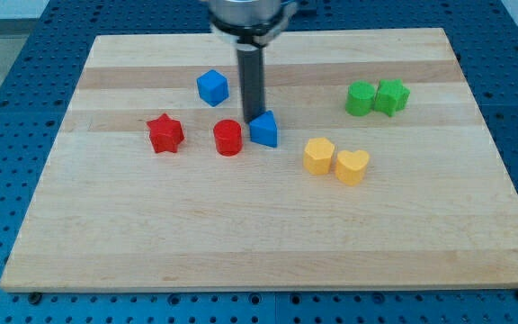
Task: Slide the red circle into the red star
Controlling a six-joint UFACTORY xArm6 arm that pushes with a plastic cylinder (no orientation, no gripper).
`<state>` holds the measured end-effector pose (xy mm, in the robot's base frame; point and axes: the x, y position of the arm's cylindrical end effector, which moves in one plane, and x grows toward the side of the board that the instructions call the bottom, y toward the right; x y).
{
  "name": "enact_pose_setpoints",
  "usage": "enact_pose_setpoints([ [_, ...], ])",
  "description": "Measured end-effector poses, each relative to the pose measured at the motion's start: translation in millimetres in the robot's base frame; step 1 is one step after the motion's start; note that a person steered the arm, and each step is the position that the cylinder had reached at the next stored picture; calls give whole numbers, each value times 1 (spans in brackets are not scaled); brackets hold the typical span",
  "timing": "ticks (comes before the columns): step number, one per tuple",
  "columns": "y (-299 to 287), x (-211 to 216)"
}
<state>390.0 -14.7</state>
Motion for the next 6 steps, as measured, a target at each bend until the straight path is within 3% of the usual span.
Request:
enact_pose_setpoints([
  [1,-2,14],
  [2,-44,23],
  [3,-4,33],
  [4,-34,64],
  [5,-77,54],
  [6,-60,91],
])
